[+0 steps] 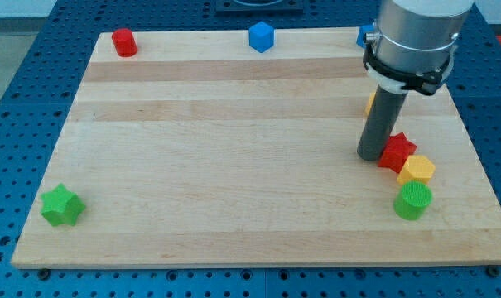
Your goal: Slide the red star a bit left
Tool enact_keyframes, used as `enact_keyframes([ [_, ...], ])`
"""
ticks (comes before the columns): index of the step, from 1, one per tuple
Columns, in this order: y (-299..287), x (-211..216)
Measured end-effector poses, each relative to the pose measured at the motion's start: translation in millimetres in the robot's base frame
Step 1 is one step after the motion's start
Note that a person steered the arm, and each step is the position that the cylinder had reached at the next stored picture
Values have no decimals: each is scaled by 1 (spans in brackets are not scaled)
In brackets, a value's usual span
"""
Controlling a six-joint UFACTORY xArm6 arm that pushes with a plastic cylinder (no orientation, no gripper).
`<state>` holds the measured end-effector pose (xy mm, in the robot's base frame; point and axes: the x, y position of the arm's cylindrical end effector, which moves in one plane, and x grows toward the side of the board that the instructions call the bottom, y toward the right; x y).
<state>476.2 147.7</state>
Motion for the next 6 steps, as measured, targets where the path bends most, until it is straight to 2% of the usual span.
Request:
enact_keyframes([
  [2, -10, -4],
  [5, 33, -24],
  [6, 0, -24],
])
